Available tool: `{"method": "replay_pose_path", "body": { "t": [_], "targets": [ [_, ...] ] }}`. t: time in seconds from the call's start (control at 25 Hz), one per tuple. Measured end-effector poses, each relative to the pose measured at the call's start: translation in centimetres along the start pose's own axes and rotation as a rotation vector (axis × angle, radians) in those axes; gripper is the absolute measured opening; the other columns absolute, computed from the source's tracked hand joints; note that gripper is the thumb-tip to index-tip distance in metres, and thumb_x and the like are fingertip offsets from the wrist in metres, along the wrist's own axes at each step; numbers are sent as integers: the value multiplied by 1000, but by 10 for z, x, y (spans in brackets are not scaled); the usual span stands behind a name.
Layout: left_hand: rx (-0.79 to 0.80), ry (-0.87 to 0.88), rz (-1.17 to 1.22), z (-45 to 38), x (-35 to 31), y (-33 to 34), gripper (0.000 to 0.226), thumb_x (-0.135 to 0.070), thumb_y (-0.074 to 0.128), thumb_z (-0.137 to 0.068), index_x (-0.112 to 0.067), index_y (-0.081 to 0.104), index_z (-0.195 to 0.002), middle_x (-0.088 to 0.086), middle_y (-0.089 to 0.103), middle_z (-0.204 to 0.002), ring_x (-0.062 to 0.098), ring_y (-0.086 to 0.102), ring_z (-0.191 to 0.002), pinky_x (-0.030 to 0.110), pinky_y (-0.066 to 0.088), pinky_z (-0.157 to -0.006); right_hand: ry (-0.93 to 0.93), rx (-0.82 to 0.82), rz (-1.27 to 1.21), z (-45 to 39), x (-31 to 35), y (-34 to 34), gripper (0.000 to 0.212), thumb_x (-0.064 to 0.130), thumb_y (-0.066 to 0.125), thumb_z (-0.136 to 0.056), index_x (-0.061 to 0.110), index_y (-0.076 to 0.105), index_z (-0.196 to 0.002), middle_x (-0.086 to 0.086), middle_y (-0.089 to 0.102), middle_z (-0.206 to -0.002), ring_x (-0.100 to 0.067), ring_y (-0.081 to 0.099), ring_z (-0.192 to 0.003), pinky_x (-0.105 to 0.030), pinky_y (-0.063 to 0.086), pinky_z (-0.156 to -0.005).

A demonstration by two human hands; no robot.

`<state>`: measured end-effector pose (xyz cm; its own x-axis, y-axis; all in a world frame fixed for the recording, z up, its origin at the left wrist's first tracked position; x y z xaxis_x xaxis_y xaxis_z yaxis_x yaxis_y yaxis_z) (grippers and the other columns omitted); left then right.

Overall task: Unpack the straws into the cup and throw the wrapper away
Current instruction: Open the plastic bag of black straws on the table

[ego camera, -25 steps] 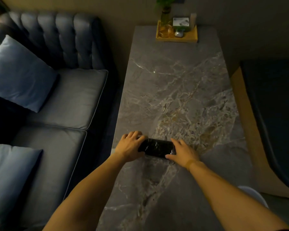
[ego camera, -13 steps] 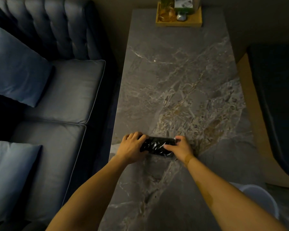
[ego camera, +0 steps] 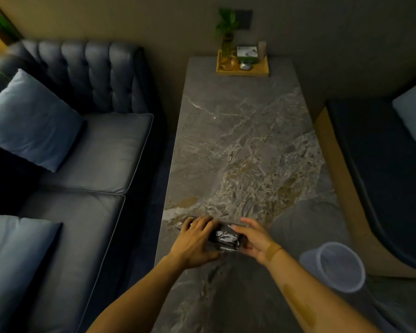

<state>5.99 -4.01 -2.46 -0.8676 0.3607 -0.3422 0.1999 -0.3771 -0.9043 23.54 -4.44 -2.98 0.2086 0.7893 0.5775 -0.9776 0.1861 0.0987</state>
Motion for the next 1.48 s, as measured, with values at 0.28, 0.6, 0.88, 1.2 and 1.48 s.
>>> {"method": "replay_pose_path", "body": {
  "t": [0.28, 0.6, 0.88, 1.2, 1.48],
  "targets": [
    [-173, 85, 86, 53, -39, -17, 52, -60, 46, -87, -31, 43, -130, -4, 58, -123, 20, 57, -110, 35, 42, -93, 40, 103, -114, 70, -21, -2, 19, 24, 70, -83, 13, 67, -98, -8, 72, -70, -17, 68, -52, -24, 53, -40],
    [46, -186, 1223, 89, -62, -14, 32, -33, 59, -94, -18, 63, -123, 4, 72, -116, 20, 67, -108, 38, 53, -97, -358, 170, 184, 119, -34, -5, 49, 60, 70, -65, 30, 70, -104, 7, 73, -96, -12, 68, -86, -26, 48, -68],
    [254, -309, 1247, 111, -63, 24, 28, -38, 63, -91, -28, 65, -116, 0, 73, -113, 12, 69, -103, 28, 57, -86, -381, 138, 97, 101, -74, -2, 27, 17, 71, -84, 15, 67, -110, -7, 75, -106, -20, 71, -98, -31, 58, -81],
    [-87, 94, 318, 133, -40, 31, 80, -32, 67, -84, -56, 19, -143, -13, 37, -144, 6, 54, -114, 28, 56, -82, -144, 189, 56, 77, -134, -22, 33, 17, 67, -86, 13, 62, -119, -10, 73, -112, -24, 69, -104, -41, 53, -94],
    [-188, 342, 78, 117, -49, 22, 26, -43, 50, -94, -39, 60, -118, -7, 51, -140, 14, 60, -110, 35, 58, -77, -89, 392, 132, 76, -145, -18, 52, 2, 76, -71, 11, 61, -120, -12, 72, -114, -23, 67, -106, -33, 52, -91]
  ]
}}
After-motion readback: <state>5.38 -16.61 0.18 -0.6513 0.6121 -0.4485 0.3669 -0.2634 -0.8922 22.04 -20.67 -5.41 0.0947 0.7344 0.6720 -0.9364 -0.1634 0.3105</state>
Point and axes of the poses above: each hand's wrist, its own z-axis away from the middle knuckle, its own y-axis out of the palm, x = y × z, the point moved 5 cm from there along -z, towards the middle knuckle
